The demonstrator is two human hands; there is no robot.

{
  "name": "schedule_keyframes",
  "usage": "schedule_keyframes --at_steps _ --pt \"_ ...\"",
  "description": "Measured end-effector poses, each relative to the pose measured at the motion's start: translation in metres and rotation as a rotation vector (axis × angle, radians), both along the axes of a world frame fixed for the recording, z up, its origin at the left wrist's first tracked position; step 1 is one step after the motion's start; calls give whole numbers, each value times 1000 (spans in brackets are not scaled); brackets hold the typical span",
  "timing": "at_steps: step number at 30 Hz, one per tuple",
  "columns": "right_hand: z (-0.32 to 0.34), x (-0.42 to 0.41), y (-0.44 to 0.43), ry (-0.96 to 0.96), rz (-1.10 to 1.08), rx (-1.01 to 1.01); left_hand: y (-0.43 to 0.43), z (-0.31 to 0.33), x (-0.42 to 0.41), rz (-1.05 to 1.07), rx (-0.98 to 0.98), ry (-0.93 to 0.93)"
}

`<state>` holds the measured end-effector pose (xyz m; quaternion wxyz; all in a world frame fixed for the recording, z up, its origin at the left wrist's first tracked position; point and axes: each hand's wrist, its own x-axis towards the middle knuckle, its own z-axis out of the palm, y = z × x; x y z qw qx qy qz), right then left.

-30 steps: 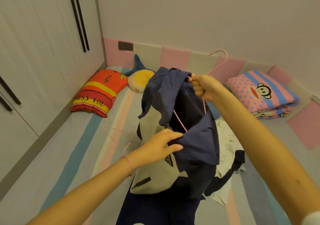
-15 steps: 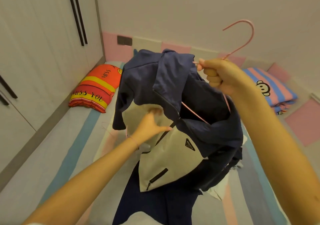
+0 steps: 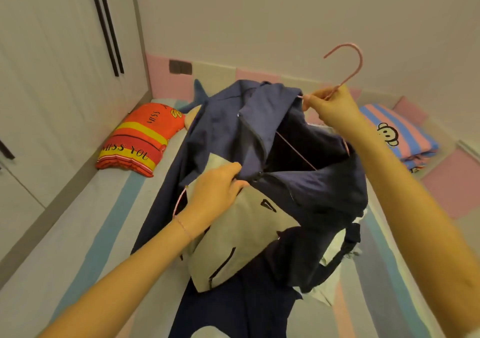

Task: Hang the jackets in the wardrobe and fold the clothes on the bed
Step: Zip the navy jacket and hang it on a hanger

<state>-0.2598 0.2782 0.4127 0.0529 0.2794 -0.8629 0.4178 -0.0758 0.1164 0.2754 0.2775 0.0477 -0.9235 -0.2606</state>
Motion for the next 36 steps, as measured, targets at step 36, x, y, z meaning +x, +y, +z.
schedule_keyframes --at_steps 36 --pt "-9 4 -76 -330 538 -10 -147 29 39 417 446 70"
